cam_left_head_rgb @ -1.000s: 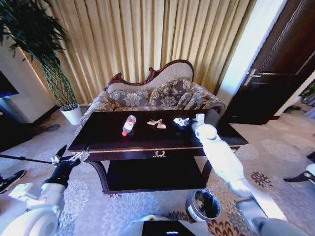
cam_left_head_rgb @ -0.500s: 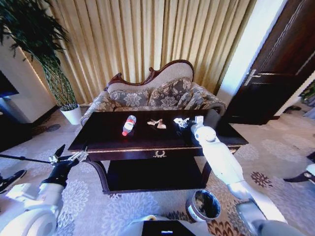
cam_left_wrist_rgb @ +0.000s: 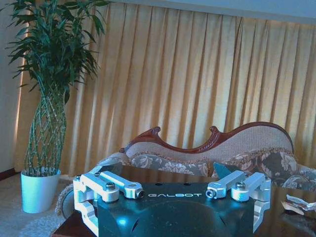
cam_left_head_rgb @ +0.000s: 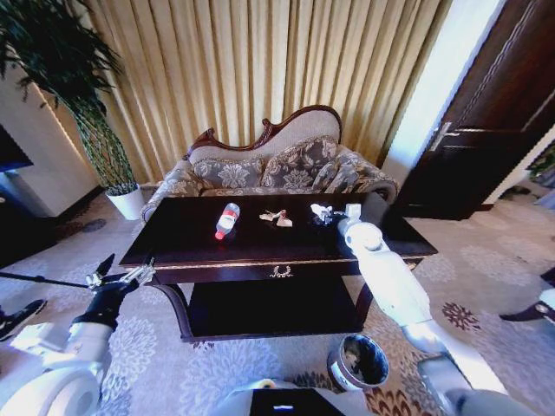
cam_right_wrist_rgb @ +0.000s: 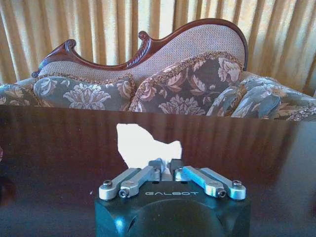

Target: Move to the front of the table and place the trash on the table into the trash bin.

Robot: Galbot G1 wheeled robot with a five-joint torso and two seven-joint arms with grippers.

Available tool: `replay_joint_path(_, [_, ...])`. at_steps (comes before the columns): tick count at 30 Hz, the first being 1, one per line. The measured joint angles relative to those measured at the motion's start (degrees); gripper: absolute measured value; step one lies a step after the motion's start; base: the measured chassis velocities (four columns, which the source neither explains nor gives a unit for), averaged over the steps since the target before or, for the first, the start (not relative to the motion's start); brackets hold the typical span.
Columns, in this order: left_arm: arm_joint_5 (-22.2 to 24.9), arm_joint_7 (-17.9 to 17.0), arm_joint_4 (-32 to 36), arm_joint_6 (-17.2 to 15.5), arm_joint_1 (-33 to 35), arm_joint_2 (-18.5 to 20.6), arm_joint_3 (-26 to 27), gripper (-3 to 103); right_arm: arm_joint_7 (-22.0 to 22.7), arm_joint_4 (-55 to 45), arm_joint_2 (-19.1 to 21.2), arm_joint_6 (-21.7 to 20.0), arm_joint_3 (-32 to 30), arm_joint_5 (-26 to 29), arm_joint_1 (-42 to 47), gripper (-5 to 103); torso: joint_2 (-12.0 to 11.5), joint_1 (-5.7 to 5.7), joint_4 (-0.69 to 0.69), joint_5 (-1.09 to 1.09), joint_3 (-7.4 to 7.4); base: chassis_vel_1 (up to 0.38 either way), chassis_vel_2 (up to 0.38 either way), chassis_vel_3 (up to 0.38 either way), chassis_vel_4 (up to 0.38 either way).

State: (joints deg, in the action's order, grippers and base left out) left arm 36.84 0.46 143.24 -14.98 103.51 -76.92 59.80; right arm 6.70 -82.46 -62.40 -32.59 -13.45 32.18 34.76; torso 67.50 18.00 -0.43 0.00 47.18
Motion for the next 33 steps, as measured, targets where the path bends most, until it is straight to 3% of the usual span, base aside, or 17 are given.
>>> replay_joint_path(4, [0.0, 0.0, 0.0, 0.0, 0.0, 0.1, 0.1, 100, 0.0, -0.5, 0.0, 0.2, -0.5, 0.0, 0.8, 1, 0.0, 0.00, 0.00, 0.00, 0.00, 0.000, 0.000, 0.000, 0.000])
replay_joint_path(17, [-0.2, -0.1, 0.0, 0.1, 0.0, 0.3, -0.3, 100, 0.2, -11.6, 1.9, 6.3, -5.5, 2.4, 8.1, 0, 0.0, 0.00, 0.00, 0.00, 0.00, 0.000, 0.000, 0.000, 0.000])
replay_joint_path(25, [0.2, -0.3, 0.0, 0.1, -0.4, 1.0, 0.4, 100, 2.3, -27.2, 4.8, 9.9, -14.2, 4.1, 21.5, 0, 0.0, 0.00, -0.02, 0.01, -0.01, 0.000, 0.000, 0.000, 0.000])
replay_joint_path(33, [1.3, -0.2, 0.0, -0.1, -0.3, 0.9, 1.4, 100, 3.4, -39.7, 3.5, 11.8, -24.1, 3.4, 36.3, 0, 0.0, -0.01, 0.00, 0.00, -0.01, 0.000, 0.000, 0.000, 0.000])
